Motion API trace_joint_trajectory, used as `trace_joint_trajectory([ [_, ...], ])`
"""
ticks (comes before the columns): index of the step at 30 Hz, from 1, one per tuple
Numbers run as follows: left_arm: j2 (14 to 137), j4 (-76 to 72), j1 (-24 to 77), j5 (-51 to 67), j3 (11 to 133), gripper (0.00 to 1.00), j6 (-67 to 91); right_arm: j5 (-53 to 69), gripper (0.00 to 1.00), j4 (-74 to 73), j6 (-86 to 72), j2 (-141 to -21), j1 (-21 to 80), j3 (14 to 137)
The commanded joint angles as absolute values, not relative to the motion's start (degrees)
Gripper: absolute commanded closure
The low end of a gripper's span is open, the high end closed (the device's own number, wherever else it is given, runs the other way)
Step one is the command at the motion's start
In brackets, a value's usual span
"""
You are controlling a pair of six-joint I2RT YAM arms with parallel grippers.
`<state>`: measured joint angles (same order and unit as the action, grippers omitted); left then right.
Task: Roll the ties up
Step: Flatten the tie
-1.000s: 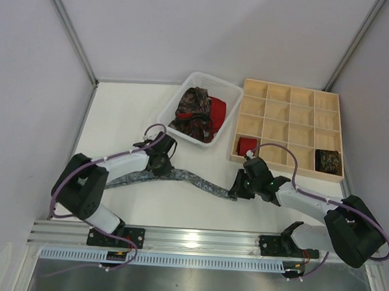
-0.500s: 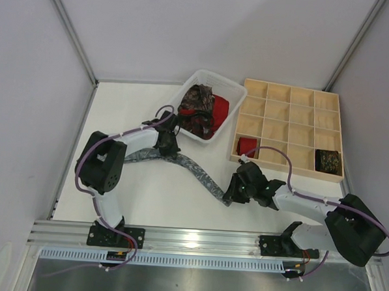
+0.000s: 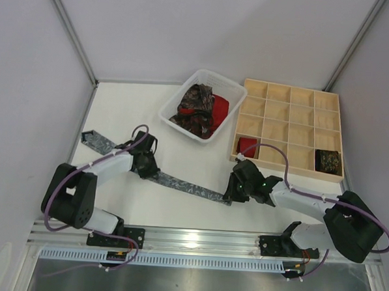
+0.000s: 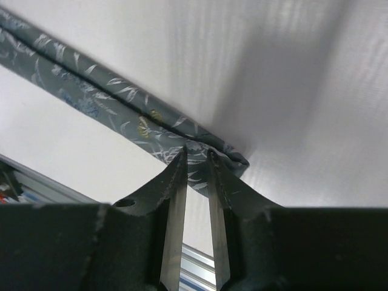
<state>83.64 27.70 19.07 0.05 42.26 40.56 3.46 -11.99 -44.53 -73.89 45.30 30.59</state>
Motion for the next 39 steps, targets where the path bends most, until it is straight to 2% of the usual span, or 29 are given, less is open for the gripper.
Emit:
trace_joint_trajectory([
  [1,79.6,29.3,19.2,-0.5,39.4,0.88,40.2,-0.5,0.74,-23.5,-40.0,-71.8,44.6,30.5],
  [5,74.8,30.2,25.0,0.1,41.7,0.81,41.2,2.0,0.73,-22.2,-39.8,-70.2,44.6,31.8],
  [8,70.6,29.5,34.5,-2.5,44.1,0.74,44.1,0.4,0.73,-24.9,-40.2,-68.3,45.2,34.8],
  [10,70.5,26.3,40.1,-0.5,44.5,0.79,45.7,0.1,0.73,-26.2,-41.0,-65.5,45.6,35.4],
  [12,71.9,22.0,43.6,2.7,44.0,0.9,47.7,0.6,0.73,-26.3,-42.2,-63.8,46.2,35.1],
  [18,82.2,12.0,47.9,10.5,44.8,1.0,50.0,1.8,0.71,-24.9,-45.0,-60.6,47.5,32.1],
  [26,89.3,8.1,51.9,14.1,50.4,1.0,50.6,-2.7,0.77,-18.8,-47.6,-65.4,46.7,26.1],
  [32,91.7,5.7,54.4,15.1,49.6,1.0,52.2,-4.7,0.78,-16.2,-49.8,-70.4,46.7,24.0],
  [39,90.6,7.2,55.5,12.5,50.4,1.0,51.2,-4.3,0.77,-21.1,-49.3,-65.3,47.2,26.5],
])
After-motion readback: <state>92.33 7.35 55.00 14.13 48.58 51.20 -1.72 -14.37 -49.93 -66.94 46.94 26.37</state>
